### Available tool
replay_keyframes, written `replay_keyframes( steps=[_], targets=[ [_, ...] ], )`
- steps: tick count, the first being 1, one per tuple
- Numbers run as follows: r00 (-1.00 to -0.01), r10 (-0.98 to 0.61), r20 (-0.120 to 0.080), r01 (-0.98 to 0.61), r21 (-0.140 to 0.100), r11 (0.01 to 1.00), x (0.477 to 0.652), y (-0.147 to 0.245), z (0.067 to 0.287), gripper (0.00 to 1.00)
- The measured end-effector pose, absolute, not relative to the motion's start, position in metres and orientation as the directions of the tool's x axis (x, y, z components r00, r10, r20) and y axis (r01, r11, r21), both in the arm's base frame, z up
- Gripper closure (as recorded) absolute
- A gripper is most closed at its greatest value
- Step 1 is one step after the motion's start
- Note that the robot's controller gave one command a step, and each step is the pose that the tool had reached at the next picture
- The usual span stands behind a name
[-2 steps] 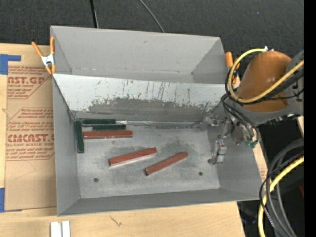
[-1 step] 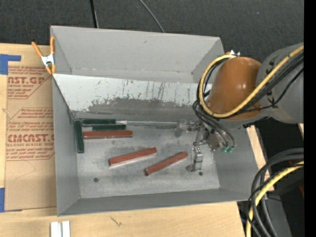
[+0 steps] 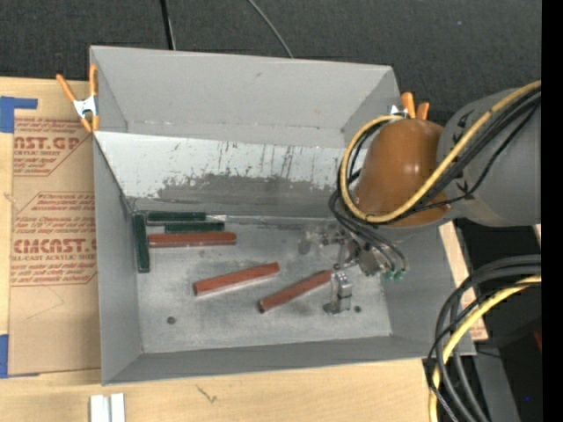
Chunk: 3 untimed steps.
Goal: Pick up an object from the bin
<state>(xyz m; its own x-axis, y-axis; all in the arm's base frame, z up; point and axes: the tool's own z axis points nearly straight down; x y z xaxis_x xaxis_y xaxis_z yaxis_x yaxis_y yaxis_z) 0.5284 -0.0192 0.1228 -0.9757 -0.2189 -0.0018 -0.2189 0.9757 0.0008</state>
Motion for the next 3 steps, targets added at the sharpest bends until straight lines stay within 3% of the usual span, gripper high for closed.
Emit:
replay_keyframes(
  steps=[1,2,3],
  targets=[
    [-0.977,-0.214,0.000,-0.214,0.000,0.977,0.528,-0.010,0.143,0.00],
    [-0.995,-0.097,-0.009,-0.097,0.000,0.995,0.515,-0.007,0.103,0.00],
    [-0.977,-0.215,0.000,-0.215,-0.001,0.977,0.516,0.006,0.070,1.00]
  ],
)
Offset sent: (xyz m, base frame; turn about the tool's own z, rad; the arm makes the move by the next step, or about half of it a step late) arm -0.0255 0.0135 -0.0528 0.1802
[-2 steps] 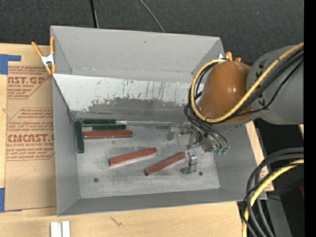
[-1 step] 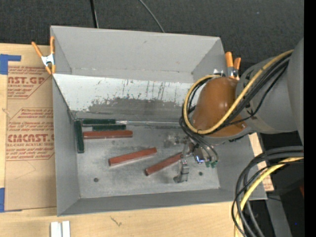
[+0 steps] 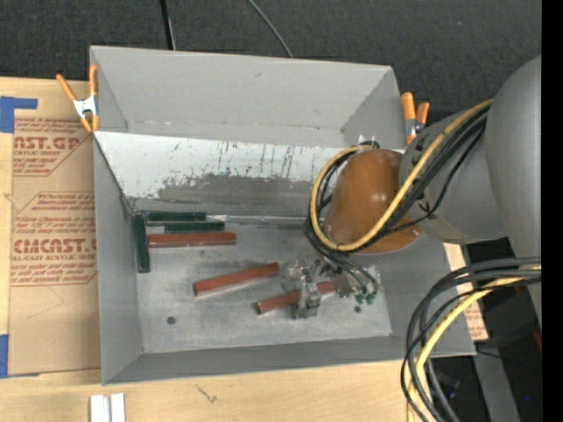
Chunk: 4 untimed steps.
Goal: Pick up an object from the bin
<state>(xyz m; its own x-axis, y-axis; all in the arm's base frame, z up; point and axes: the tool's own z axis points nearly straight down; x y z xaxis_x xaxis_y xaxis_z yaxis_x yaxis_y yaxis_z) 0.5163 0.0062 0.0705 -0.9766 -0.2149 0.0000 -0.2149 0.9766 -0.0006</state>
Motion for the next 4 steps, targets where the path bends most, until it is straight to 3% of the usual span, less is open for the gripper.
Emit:
replay_keyframes(
  steps=[2,4],
  targets=[
    [-0.977,-0.215,0.000,-0.215,0.000,0.977,0.516,0.006,0.072,1.00],
    [-0.977,-0.215,0.003,-0.215,0.001,0.977,0.515,0.007,0.091,1.00]
  ],
)
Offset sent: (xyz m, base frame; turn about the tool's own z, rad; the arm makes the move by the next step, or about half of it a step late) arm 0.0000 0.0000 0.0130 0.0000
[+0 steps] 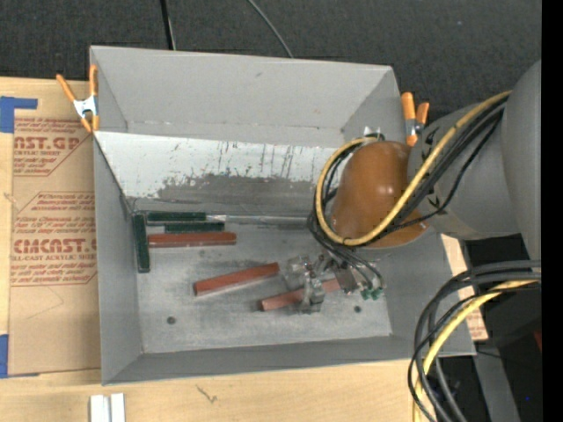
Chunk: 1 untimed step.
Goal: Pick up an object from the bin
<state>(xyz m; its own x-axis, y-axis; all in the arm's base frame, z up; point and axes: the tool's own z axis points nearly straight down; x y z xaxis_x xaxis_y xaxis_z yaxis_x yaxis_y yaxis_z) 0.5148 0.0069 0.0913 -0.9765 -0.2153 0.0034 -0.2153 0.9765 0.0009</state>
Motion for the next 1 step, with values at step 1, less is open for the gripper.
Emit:
replay_keyframes(
  steps=[1],
  targets=[
    [-0.977,-0.215,0.002,-0.215,0.001,0.977,0.5150,0.0071,0.1045,1.00]
  ],
)
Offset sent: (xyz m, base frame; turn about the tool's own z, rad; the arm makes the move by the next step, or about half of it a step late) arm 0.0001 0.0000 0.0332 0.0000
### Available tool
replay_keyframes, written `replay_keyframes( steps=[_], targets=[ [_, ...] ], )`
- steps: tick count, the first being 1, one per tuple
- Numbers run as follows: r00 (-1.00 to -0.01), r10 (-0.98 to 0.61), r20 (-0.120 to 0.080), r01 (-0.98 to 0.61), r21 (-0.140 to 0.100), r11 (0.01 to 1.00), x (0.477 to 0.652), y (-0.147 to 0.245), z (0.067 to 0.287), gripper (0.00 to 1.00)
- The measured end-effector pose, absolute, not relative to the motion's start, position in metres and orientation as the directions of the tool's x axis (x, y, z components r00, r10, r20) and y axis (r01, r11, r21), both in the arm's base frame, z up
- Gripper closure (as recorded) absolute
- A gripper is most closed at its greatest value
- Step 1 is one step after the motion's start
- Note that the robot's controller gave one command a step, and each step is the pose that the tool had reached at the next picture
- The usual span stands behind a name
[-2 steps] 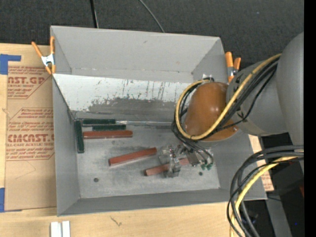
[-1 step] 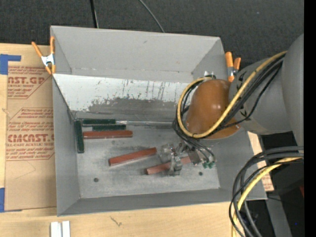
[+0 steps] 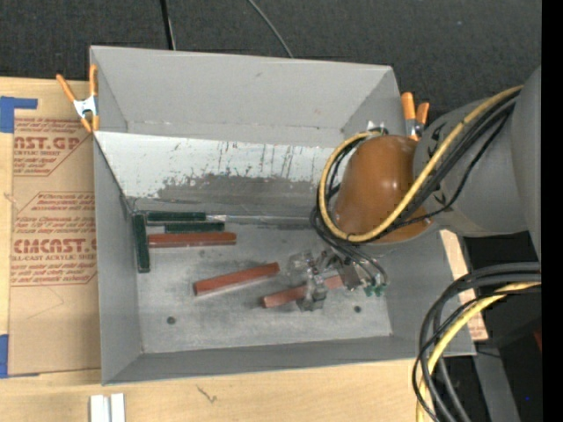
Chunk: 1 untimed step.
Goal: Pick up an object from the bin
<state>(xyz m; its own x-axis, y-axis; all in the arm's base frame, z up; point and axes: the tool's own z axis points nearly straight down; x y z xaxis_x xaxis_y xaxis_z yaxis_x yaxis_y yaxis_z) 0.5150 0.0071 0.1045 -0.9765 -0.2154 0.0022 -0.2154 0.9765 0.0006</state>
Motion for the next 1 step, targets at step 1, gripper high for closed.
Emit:
replay_keyframes(
  steps=[1],
  targets=[
    [-0.976,-0.216,-0.002,-0.216,0.000,0.976,0.5159,0.0073,0.1148,1.00]
  ],
)
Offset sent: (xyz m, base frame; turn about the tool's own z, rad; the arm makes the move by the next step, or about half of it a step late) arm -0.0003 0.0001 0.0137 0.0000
